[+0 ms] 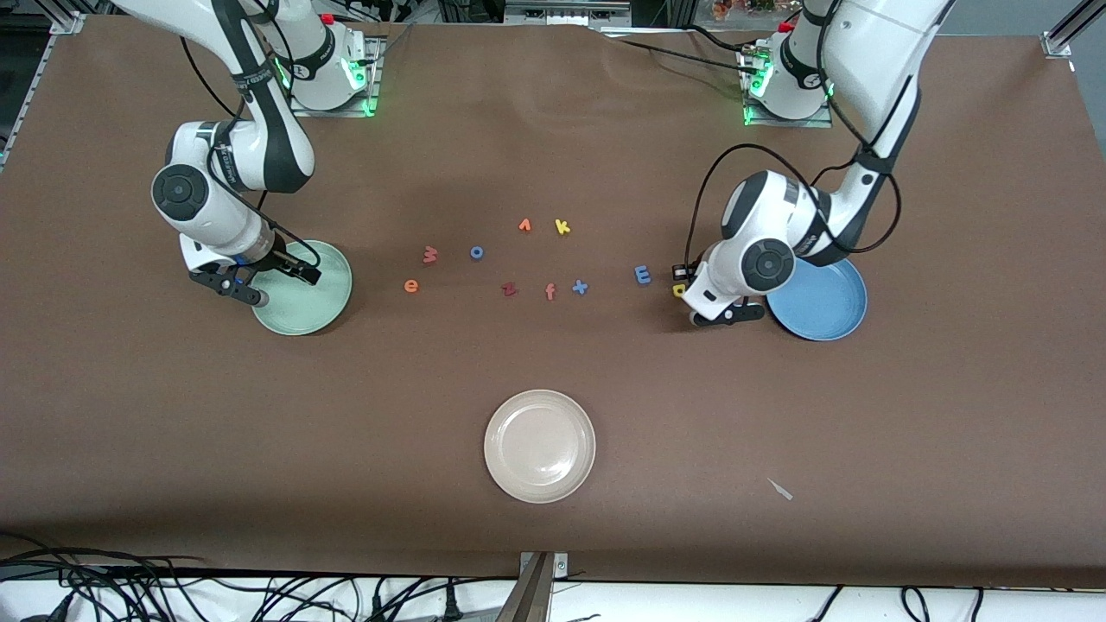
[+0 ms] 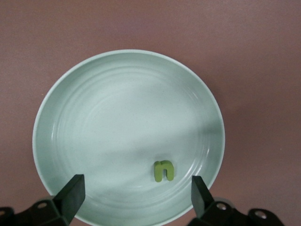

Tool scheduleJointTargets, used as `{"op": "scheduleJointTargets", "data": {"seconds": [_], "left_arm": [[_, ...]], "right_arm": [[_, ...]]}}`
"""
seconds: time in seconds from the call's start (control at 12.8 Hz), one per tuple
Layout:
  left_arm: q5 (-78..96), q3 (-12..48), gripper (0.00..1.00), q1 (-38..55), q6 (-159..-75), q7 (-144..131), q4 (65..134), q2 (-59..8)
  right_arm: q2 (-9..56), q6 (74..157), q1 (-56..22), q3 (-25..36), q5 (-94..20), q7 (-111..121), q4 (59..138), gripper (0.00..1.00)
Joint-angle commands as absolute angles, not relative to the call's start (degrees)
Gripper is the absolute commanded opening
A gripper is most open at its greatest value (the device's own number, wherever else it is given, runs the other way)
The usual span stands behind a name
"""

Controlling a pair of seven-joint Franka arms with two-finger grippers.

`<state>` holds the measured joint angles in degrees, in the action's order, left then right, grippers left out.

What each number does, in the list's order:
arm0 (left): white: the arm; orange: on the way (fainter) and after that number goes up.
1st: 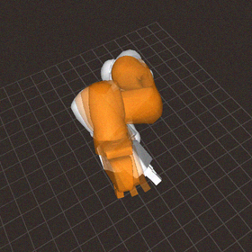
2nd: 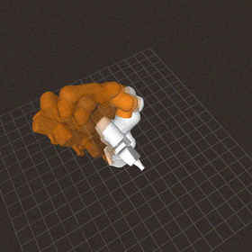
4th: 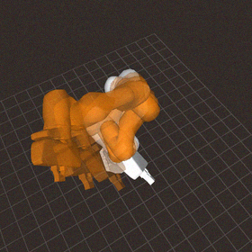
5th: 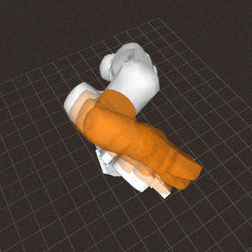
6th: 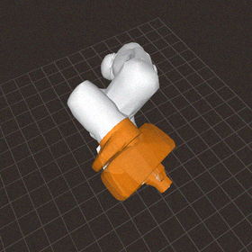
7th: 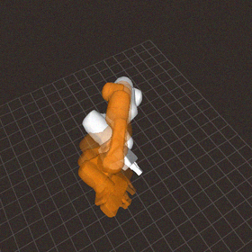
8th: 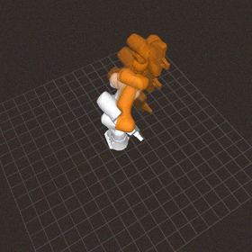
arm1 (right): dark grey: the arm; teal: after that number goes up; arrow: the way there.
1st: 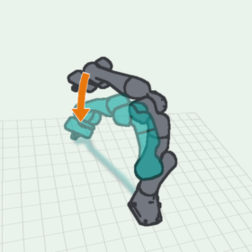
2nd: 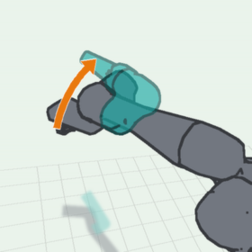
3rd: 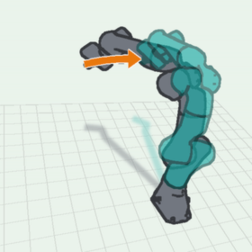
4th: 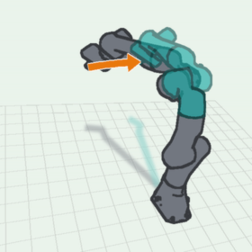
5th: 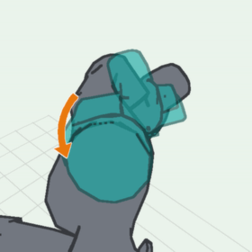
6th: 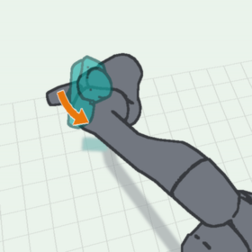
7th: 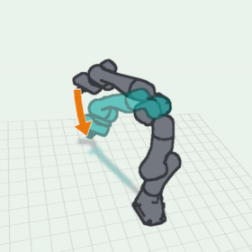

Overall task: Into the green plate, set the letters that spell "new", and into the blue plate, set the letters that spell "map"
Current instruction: 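Drop the teal P on the blue plate while the right gripper reaches the orange letter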

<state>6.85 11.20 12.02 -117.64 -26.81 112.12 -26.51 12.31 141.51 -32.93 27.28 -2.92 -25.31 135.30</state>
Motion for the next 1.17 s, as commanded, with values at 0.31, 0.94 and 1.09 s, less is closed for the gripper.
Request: {"op": "scheduleJointTargets", "data": {"seconds": [0.31,0.94,1.09], "left_arm": [[-3.15,11.16,0.16,-1.56,-106.52,-6.54,108.54,-21.53],[-12.13,11.34,0.17,-12.48,-113.28,3.86,107.67,-29.96],[-12.22,11.34,0.21,-12.57,-115.65,3.87,107.75,-32.42]], "right_arm": [[11.85,132.72,-33.13,15.05,-5.54,-32.96,124.65,1.0],[22.05,133.24,-33.4,9.84,-5.54,-32.09,115.93,0.72],[24.16,135.25,-33.49,8.54,-5.62,-31.64,116.63,0.72]]}}
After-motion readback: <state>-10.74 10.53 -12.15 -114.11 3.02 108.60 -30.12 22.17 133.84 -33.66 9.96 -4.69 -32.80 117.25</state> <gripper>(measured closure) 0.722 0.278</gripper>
